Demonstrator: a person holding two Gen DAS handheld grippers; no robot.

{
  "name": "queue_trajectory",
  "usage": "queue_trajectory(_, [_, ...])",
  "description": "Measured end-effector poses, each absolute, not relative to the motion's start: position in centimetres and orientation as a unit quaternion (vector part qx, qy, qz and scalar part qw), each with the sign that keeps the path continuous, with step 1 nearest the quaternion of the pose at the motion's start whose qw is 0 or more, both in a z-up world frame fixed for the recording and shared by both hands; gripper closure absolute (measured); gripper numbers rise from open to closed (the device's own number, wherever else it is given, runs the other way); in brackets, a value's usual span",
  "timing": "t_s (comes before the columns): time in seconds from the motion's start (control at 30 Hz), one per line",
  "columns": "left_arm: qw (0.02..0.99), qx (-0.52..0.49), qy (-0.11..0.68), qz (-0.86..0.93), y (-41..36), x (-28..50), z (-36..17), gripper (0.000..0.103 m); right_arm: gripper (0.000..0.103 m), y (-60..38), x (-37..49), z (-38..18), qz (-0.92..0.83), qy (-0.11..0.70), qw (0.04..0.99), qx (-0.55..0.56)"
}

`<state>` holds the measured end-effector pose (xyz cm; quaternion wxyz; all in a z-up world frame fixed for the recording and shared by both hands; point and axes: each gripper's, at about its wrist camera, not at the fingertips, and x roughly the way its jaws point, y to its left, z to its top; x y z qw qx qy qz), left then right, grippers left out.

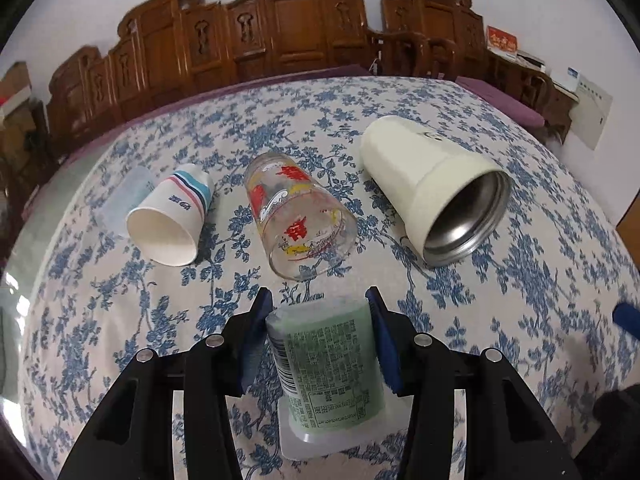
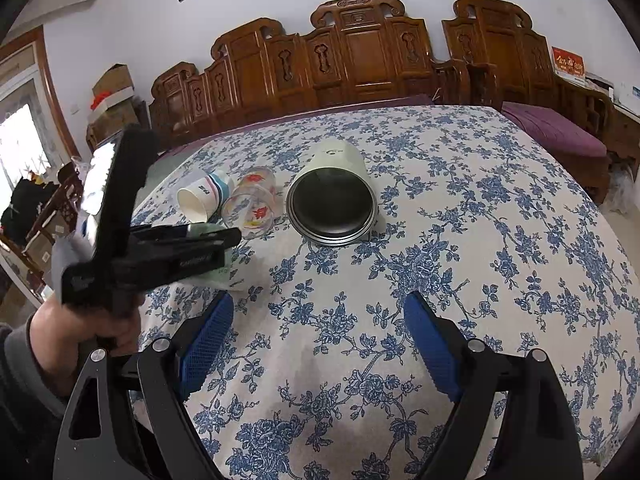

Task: Flip cup upside down
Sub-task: 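Rotate the left gripper to turn the green cup upside down, then lower the inverted green cup onto the tablecloth and open the left gripper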

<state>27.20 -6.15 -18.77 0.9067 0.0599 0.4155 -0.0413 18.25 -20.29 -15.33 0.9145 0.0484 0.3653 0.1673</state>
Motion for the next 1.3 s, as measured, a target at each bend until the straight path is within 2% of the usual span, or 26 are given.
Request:
queue_trajectory(0.27, [0.907, 0.084, 0.409, -0.049, -6.2, 24.0, -18.5, 0.058, 0.014, -20.3, 18.3, -15.3, 0.164, 0.365, 0.915, 0.048])
queue_trajectory(0.77, [0.901, 0.065, 0.427, -0.048, -5.5, 22.0, -18.7, 0.057, 0.014, -20.3, 18.4, -15.6, 0.152, 0.368, 0.917, 0.041])
queue_trajectory(0.8, [0.900, 0.061, 0.428, -0.049, -5.4, 21.9, -18.6, 0.055, 0.014, -20.3, 18.4, -15.6, 0.152, 0.367, 0.917, 0.040])
queue_trajectory(0.87, [0.903, 0.054, 0.423, -0.050, -5.0, 21.4, -18.1, 0.044, 0.014, -20.3, 18.4, -15.6, 0.149, 0.367, 0.917, 0.039])
queue_trajectory(1.0, [0.907, 0.038, 0.417, -0.052, -4.3, 20.2, -17.1, 0.038, 0.014, -20.2, 18.3, -15.6, 0.145, 0.366, 0.919, 0.035])
queue_trajectory(1.13, [0.908, 0.021, 0.415, -0.053, -3.4, 19.0, -16.4, 0.027, 0.014, -19.9, 18.0, -15.4, 0.142, 0.364, 0.920, 0.031])
queue_trajectory(1.23, [0.908, 0.020, 0.416, -0.050, -2.9, 18.1, -16.2, 0.024, 0.014, -19.7, 17.7, -15.3, 0.141, 0.361, 0.921, 0.027])
queue_trajectory(1.27, [0.908, 0.020, 0.417, -0.045, -2.8, 17.8, -16.1, 0.014, 0.014, -19.7, 17.6, -15.3, 0.140, 0.362, 0.921, 0.026])
queue_trajectory(1.3, [0.911, 0.021, 0.410, -0.037, -2.5, 17.3, -15.9, 0.012, 0.014, -19.6, 17.6, -15.3, 0.140, 0.363, 0.921, 0.026])
